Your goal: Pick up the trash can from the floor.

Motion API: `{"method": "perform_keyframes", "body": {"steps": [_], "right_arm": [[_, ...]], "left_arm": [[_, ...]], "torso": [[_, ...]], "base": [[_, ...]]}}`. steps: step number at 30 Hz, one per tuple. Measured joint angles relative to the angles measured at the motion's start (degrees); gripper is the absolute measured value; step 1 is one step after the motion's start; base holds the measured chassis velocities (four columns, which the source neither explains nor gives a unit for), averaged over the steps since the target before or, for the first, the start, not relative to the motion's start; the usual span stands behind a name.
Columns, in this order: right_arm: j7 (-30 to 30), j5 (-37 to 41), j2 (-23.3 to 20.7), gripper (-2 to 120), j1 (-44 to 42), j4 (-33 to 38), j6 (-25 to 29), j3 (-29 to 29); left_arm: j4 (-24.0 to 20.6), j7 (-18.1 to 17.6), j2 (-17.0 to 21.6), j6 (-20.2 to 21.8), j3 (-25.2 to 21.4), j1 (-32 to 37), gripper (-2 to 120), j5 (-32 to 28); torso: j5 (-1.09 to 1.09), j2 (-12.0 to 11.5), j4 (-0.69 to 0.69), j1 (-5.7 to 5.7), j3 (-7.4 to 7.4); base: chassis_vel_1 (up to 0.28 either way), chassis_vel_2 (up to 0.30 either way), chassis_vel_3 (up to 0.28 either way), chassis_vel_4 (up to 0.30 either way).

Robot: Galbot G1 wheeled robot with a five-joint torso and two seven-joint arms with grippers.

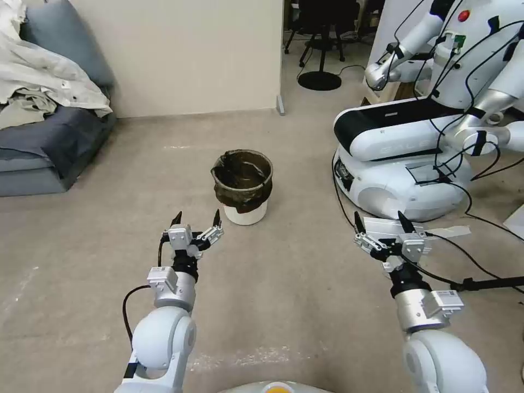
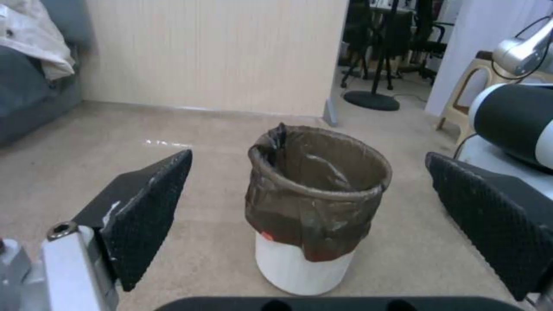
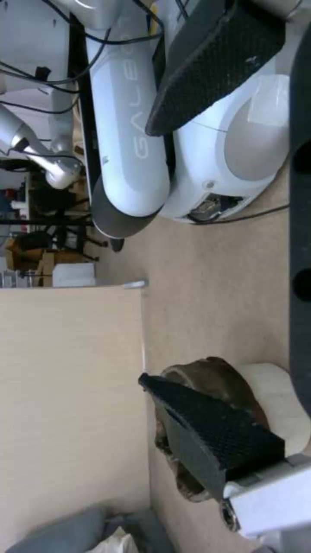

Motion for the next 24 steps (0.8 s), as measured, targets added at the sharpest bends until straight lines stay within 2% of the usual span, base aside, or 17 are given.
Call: {"method": "perform_keyframes", "body": {"steps": [8, 24], "right_arm": [[-0.02, 0.05, 0.21, 100, 0.50, -0.51, 0.19, -0.37], [-0.12, 0.02, 0.43, 100, 0.31, -0.59, 0.22, -0.52]], "left_arm": [[0.16, -0.35, -0.08, 0.48, -0.04, -0.68, 100, 0.43], [0.51, -0.84, 0.02, 0.73, 0.04, -1.61, 100, 0.46]], "torso": [[0.00, 0.00, 0.00, 0.00, 0.00], [0.00, 0.00, -0.01, 0.00, 0.00]], "base": [[-0.038, 0.035, 0.031, -0.042], [-0.099, 0.100, 0.102, -0.108]]}}
